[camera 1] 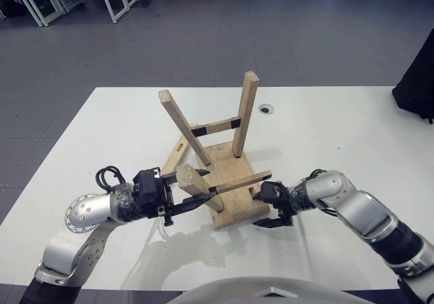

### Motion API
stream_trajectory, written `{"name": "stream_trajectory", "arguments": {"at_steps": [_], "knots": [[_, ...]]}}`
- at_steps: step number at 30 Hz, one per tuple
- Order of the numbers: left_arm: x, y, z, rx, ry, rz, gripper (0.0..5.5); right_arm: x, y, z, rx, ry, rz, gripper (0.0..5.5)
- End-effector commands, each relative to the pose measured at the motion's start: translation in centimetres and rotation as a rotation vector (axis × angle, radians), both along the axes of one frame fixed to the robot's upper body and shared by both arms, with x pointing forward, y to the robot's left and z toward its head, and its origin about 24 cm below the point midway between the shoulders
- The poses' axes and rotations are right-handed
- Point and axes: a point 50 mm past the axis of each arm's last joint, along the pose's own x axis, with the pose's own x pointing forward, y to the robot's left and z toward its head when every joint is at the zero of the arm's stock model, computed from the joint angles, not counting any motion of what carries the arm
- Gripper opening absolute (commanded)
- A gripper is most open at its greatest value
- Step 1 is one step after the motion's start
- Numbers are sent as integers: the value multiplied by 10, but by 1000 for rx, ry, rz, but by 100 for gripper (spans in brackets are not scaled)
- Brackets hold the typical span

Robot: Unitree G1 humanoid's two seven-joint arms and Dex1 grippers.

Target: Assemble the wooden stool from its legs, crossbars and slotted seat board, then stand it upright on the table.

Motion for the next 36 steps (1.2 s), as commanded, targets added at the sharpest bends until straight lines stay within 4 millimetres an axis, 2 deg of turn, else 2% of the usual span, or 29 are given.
{"name": "stream_trajectory", "arguments": {"at_steps": [1,4,10,14,15,17,19,23,26,28,30,32,34,36], "knots": [[1,33,-62,280,324,225,267,-17,-5,-30,-58,170,-58,360],[3,29,-54,274,287,218,318,-18,-7,-28,-59,174,-58,360],[5,34,-35,214,220,267,318,-10,-8,-23,-45,134,-110,360],[26,61,6,60,75,460,318,-10,-8,-23,-48,130,-105,360],[31,62,22,-48,40,487,318,-10,-8,-23,-49,129,-105,360],[35,54,55,-271,-21,451,318,-10,-7,-24,-50,129,-104,360],[35,44,80,-385,-75,403,318,-10,-6,-26,-48,136,-107,360],[24,15,106,-440,-102,242,318,-9,-6,-28,-47,143,-114,360],[12,5,120,-552,-72,117,318,-9,-7,-28,-52,140,-113,360],[11,-10,106,-441,8,90,318,-9,-7,-29,-53,140,-115,360],[9,-21,67,-228,155,96,318,-10,-7,-30,-54,141,-115,360],[2,-23,28,-94,296,99,318,-10,-6,-29,-53,142,-113,360],[-1,-22,11,-58,346,104,318,-10,-6,-29,-54,142,-110,360],[1,-22,10,-75,332,103,318,-9,-6,-30,-55,140,-110,360]]}}
